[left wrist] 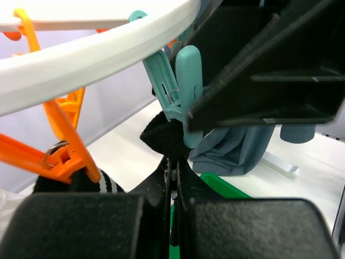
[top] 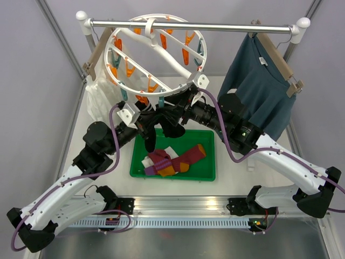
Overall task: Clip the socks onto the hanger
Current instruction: Clamp the sock onto the hanger, then pick up the sock from the bin.
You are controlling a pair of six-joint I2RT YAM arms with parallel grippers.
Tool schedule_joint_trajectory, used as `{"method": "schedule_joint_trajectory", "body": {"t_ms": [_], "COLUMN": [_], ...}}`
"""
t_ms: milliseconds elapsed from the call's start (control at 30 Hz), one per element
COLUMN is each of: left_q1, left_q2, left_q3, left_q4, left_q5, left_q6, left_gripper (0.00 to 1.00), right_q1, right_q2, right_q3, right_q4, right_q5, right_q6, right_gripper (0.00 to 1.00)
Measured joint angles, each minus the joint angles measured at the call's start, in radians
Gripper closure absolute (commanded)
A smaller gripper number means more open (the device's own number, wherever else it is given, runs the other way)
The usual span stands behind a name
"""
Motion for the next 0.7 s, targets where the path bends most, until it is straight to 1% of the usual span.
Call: {"method": "schedule_joint_trajectory", "body": {"t_ms": [33,133,233,533,700], "left_q1": [0.0,0.0,0.0,0.0,0.0], "left_q2": [-0.005,-0.007,-0.006,-0.002,-0.005], "left_q3": [0.005,0.024,0.058,0.18,0.246], "left_q4": [-0.002,-0.023,-0.059,-0.247,-0.357], "left_q5": [-0.003,-0.026,-0.076,-0.346,-0.511], "left_q6": [-0.006,-0.027,-0.054,-0.137,-0.158], "left_gripper": [0.98,0.98,0.98,0.98,0.98], "right_q1": [0.003,0.011,0.013,0.016,0.016], "right_q2": [0.0,0.0,-0.004,-0.112,-0.179], "right_q3": [0.003,0.025,0.059,0.067,0.025], "right_q4": [-0.01,-0.05,-0.093,-0.21,-0.262], "right_q5": [0.01,0.037,0.06,0.139,0.184], "right_q6": [0.002,0.027,0.068,0.172,0.193], "right_gripper": [0.34,0.26,0.21,0.19,0.19]}}
